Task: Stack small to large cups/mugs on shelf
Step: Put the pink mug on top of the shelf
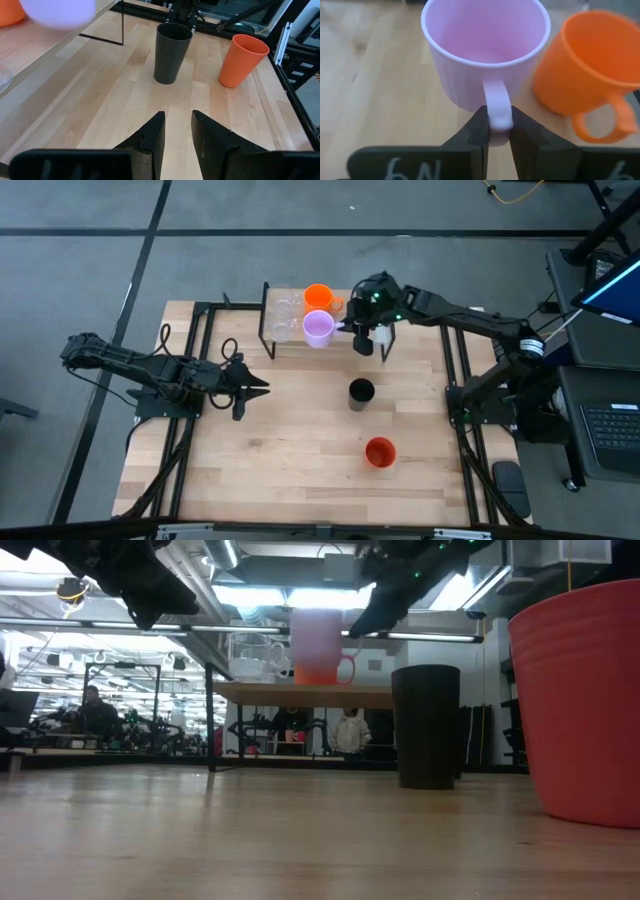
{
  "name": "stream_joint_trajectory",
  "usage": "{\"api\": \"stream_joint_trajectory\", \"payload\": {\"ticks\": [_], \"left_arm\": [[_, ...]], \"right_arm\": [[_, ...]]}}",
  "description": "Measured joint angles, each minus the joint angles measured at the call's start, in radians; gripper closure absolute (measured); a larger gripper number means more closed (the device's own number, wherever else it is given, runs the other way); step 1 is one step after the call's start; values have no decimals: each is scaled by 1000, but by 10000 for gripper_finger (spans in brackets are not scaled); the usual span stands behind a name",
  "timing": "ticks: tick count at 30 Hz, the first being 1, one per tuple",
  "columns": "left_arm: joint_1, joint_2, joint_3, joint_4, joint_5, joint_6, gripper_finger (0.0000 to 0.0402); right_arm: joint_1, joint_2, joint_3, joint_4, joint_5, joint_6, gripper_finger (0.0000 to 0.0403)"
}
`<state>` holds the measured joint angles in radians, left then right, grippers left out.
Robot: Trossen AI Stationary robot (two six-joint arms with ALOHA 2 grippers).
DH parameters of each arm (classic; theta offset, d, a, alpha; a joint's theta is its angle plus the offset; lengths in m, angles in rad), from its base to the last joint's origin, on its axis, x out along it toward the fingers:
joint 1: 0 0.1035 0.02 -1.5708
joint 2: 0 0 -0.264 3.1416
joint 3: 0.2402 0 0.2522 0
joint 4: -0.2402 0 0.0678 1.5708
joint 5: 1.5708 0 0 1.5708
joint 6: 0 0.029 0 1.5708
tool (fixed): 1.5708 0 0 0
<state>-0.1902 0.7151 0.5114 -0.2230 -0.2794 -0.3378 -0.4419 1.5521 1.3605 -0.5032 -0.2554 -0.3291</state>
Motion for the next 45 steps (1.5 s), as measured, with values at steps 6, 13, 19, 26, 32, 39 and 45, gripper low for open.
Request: {"api": "stream_joint_trajectory", "payload": {"ticks": [6, 13, 19, 26, 32, 39, 45], "left_arm": [[0, 0, 0, 0, 0, 0, 312], [0, 0, 0, 0, 0, 0, 312], [0, 0, 0, 0, 0, 0, 312], [0, 0, 0, 0, 0, 0, 312], [0, 0, 0, 0, 0, 0, 312], [0, 0, 0, 0, 0, 0, 312], [0, 0, 0, 0, 0, 0, 312]], "right_arm": [[0, 33, 0, 25, 38, -17, 346], [-11, 35, 0, 23, 74, -20, 346], [-26, 61, -1, 37, 68, -17, 346], [-26, 58, -1, 39, 70, -16, 337], [-27, 56, -1, 35, 71, -12, 309], [-27, 56, -1, 43, 71, -15, 304], [-27, 56, -1, 43, 71, -18, 290]]}}
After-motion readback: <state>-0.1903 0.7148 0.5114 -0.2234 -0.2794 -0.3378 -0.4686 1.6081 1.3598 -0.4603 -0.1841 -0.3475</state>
